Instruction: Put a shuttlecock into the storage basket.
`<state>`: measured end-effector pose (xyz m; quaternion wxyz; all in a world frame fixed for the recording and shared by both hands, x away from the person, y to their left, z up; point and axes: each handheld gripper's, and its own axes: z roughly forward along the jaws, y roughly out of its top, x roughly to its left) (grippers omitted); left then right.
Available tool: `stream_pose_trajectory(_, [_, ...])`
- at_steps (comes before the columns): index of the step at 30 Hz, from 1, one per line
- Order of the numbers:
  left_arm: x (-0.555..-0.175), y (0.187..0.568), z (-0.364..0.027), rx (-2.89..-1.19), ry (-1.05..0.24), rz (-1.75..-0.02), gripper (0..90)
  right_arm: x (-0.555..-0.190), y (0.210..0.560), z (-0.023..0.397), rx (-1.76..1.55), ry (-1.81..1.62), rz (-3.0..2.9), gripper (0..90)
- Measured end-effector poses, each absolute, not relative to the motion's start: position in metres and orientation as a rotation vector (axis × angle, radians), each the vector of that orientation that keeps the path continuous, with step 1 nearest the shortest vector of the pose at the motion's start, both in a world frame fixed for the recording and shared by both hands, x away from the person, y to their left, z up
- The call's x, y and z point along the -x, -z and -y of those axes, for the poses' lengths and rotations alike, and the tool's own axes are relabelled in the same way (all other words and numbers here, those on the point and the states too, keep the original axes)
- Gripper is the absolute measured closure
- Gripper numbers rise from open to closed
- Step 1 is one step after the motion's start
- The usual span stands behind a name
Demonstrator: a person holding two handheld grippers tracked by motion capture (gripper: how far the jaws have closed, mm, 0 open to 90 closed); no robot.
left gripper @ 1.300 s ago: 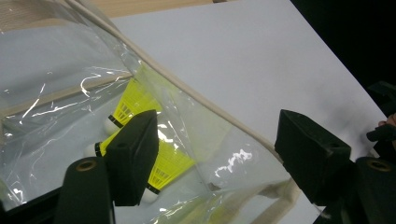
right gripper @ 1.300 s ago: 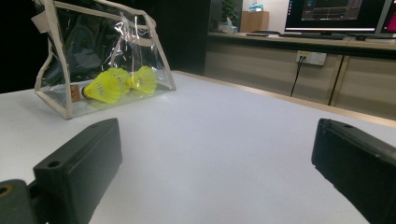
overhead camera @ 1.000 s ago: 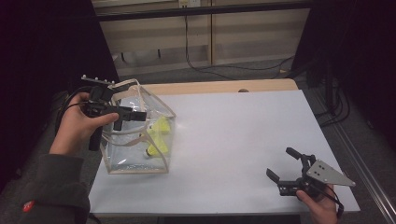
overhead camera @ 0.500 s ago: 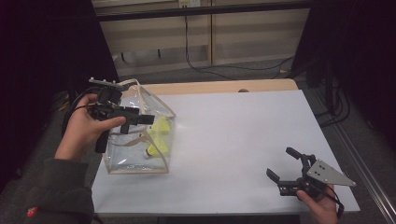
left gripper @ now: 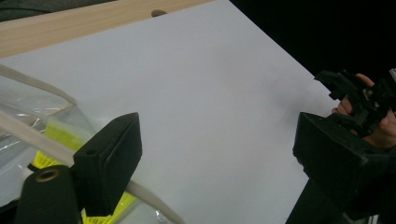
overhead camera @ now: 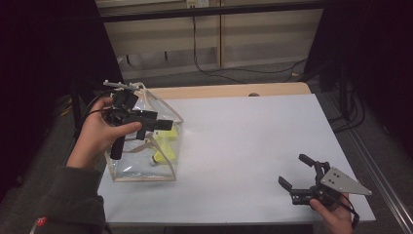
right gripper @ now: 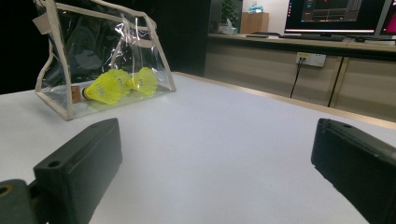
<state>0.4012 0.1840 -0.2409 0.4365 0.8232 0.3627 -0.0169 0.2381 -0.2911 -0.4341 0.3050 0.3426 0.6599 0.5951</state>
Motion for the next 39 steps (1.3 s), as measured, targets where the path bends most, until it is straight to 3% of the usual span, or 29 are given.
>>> stream_pose_trajectory(39, [-0.377, 0.266, -0.147, -2.034, 0.193, -0.72, 12.7, -0.239, 0.434, 0.29, -0.906, -1.58, -1.748, 1.5])
